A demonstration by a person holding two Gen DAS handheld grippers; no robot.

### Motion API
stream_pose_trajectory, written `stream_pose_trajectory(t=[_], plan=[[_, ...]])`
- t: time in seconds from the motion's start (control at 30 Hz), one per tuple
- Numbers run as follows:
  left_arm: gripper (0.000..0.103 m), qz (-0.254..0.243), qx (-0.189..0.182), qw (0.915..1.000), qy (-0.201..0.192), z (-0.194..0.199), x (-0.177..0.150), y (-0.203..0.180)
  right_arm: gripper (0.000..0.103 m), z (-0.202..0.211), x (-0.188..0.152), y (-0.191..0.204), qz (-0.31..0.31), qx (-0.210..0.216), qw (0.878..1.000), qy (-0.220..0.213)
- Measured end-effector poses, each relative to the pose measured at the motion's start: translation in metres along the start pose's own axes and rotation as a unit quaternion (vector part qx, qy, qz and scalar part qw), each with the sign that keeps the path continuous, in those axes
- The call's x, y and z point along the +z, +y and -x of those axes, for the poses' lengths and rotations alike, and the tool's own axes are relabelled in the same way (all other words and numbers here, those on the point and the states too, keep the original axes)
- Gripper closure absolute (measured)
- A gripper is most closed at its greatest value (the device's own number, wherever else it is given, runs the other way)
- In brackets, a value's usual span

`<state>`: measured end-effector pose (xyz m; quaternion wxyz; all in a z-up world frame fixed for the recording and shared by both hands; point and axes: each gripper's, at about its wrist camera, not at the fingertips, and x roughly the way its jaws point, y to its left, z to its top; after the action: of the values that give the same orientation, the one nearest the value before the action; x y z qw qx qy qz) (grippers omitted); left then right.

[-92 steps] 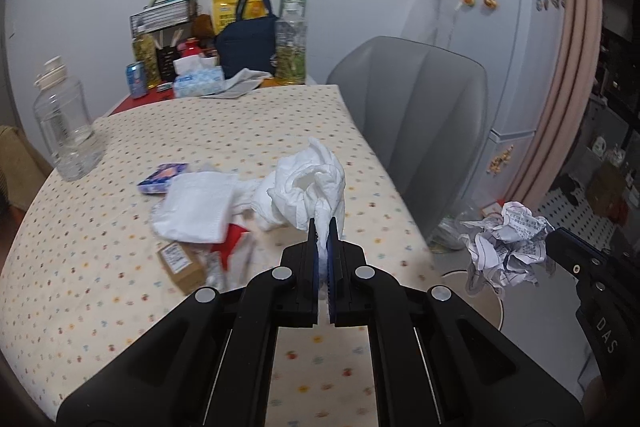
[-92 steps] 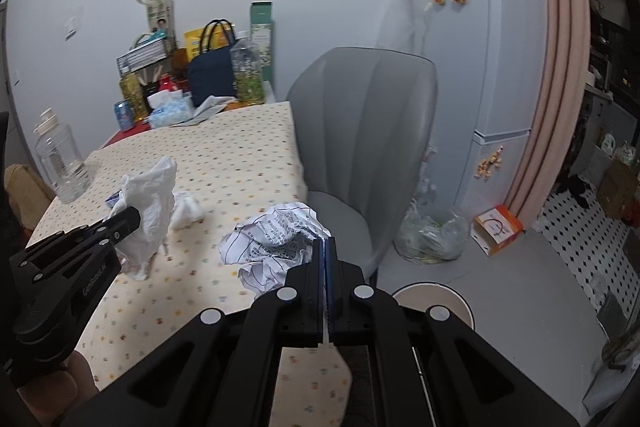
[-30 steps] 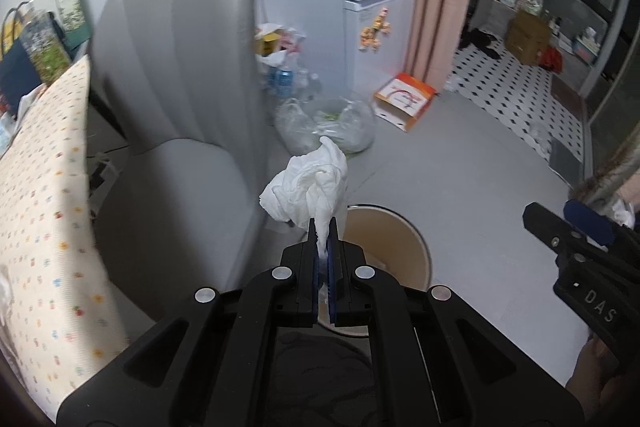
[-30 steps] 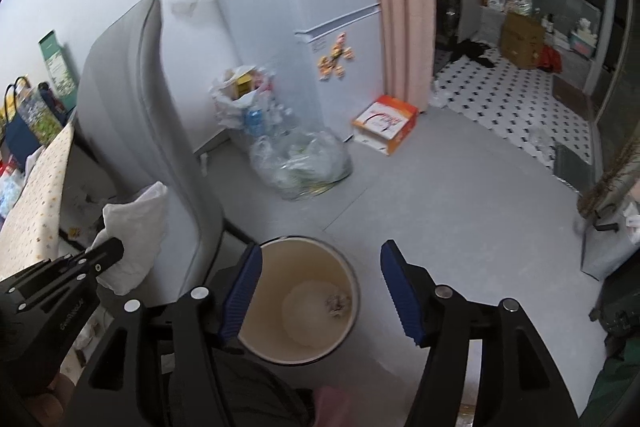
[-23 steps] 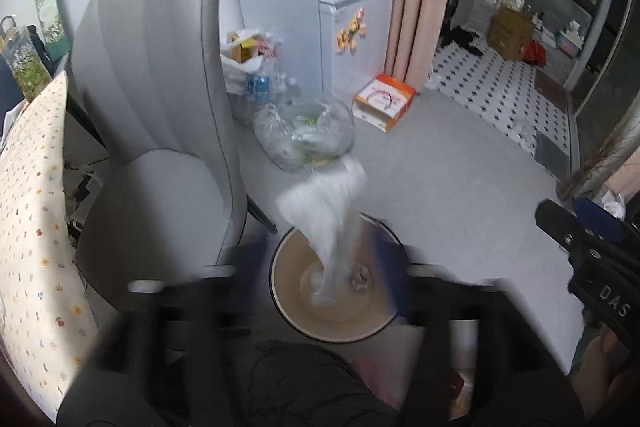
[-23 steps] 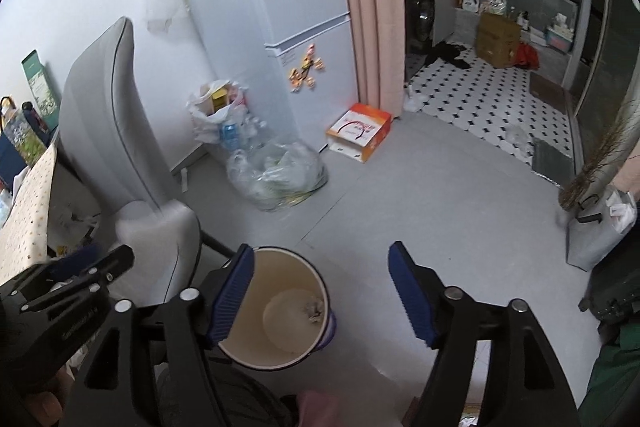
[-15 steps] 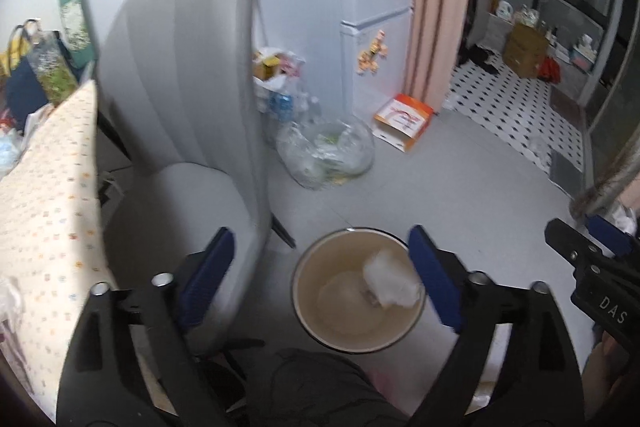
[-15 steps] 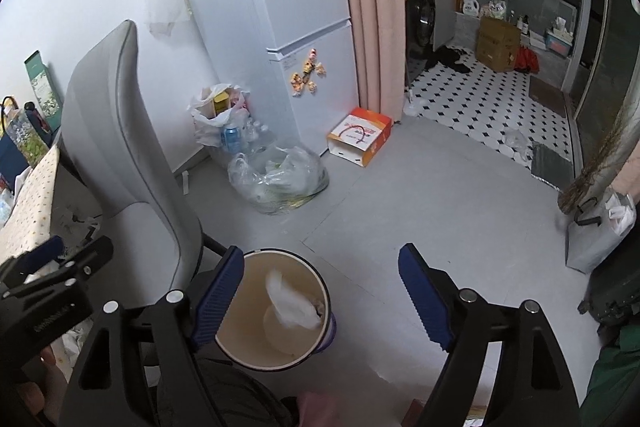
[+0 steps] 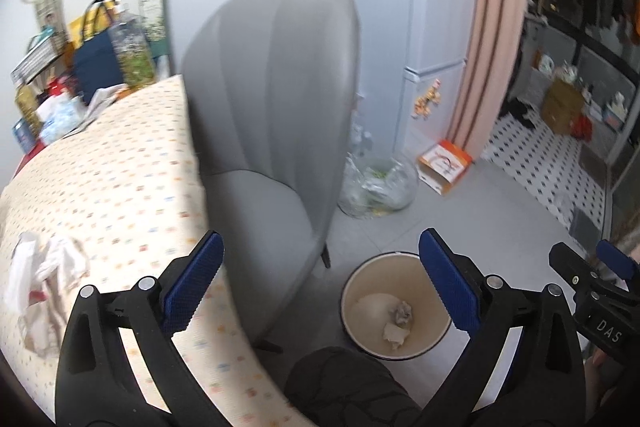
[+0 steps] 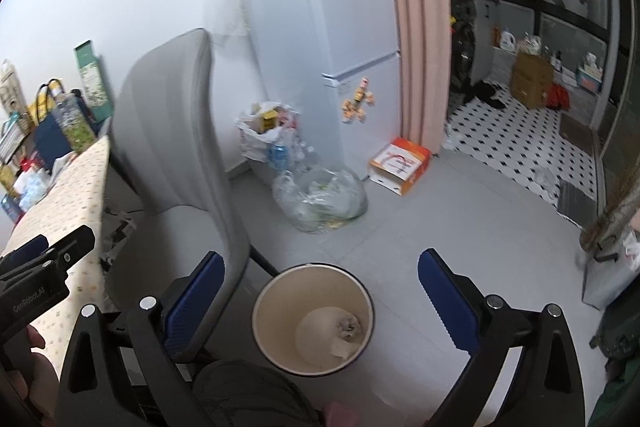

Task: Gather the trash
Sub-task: 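Open both tools over the white bin to drop tissue and receipts, then move both tools back over the remaining trash on the table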

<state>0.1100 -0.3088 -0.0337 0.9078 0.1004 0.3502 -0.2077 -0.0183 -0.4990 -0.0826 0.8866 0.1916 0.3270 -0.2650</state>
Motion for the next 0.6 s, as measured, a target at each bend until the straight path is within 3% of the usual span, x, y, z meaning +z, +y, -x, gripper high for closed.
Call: stream_pose_trajectory(t=[0.23, 0.6], plan=[[0.006, 0.044, 0.034, 0.9979, -0.034, 0.035, -0.010, 0.052, 0.008, 0.024, -0.002, 0.047, 0.035, 0.027, 0.999, -0.017], [0.006, 0.088, 0.107, 0.9856, -0.097, 0.090, -0.024, 0.116, 0.008, 0.071, -0.009, 0.119, 0.084, 0.076, 0.992, -0.050]])
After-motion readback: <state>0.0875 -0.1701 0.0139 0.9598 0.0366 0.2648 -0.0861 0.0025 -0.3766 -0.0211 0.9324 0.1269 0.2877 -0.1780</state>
